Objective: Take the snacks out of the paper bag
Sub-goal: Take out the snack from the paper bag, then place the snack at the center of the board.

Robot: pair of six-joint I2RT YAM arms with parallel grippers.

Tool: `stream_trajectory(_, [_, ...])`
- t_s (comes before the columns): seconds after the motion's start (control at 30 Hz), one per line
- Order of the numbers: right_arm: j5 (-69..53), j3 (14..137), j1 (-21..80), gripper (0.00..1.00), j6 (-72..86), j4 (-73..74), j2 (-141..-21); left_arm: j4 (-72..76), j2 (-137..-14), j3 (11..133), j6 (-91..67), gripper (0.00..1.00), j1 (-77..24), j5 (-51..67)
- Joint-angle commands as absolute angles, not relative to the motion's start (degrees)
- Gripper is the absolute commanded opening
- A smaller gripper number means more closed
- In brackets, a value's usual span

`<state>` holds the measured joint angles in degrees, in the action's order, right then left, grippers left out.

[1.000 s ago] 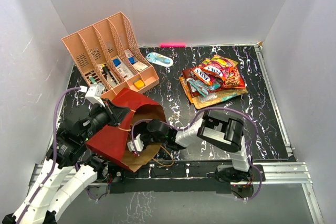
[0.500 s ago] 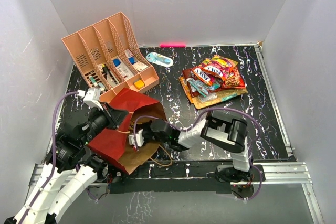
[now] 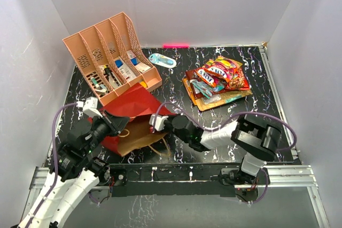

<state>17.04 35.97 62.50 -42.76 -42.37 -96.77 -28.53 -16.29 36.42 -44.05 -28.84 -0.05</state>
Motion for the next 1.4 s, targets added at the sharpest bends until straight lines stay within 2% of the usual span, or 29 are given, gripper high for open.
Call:
stream_trajectory(0.0, [25.82, 33.07, 58.18, 0.08, -37.82, -42.33, -90.56, -21.19, -22.73, 35.98, -43.62, 0.0, -28.82, -0.12])
stream_trajectory(0.17, [23.54, 30.41, 56.56, 0.08, -38.49, -38.02, -82.96, -16.18, -30.82, 38.68, -41.23, 0.0, -28.75, 3.31])
stream_trajectory(0.43, [-17.34, 26.57, 60.49, 0.08, -37.52, -26.16, -62.54, -22.9, -24.29, 39.3, -38.81, 0.0, -28.77, 2.92])
stream_trajectory(0.6, [-27.31, 31.86, 62.81, 0.08, -29.92, -20.32, -56.21, -26.66, -24.82, 46.61, -32.61, 0.0, -28.82, 4.84])
stream_trajectory(0.7, [-27.84, 35.14, 62.8, 0.08, -26.77, -15.48, -51.32, -29.85, -27.31, 50.49, -28.35, 0.0, -28.79, 3.12])
stream_trajectory(0.83, [-24.6, 38.63, 62.84, 0.08, -23.02, -12.6, -43.54, -30.83, -28.36, 52.04, -25.62, 0.0, -28.82, 0.29])
stream_trajectory(0.93, [-15.38, 41.77, 62.85, 0.08, -19.21, -14.01, -39.68, -29.84, -29.33, 52.13, -25.58, 0.0, -28.77, -0.39])
stream_trajectory(1.03, [4.56, 46.2, 62.8, 0.08, -16.04, -13.81, -40.18, -28.22, -31.13, 52.8, -25.73, 0.0, -28.86, 0.76])
stream_trajectory(1.17, [41.94, 52.41, 62.47, 0.08, -16.57, -12.51, -47.12, -26.72, -33.61, 54.65, -27.3, 0.0, -28.78, 1.59])
stream_trajectory(1.2, [46.77, 53.5, 61.26, 0.08, -18.25, -12.42, -49.41, -26.45, -34.33, 55.41, -27.59, 0.0, -28.77, 1.91])
stream_trajectory(1.27, [48.17, 55.62, 56.54, 0.08, -18.99, -8.77, -53.56, -26.17, -35.9, 57.17, -28.06, 0.0, -28.77, 2.68])
stream_trajectory(1.37, [37.08, 57.25, 43.95, 0.08, -9.67, 0.07, -56.29, -25.22, -38.03, 59.53, -28.15, 0.0, -28.75, 5.03])
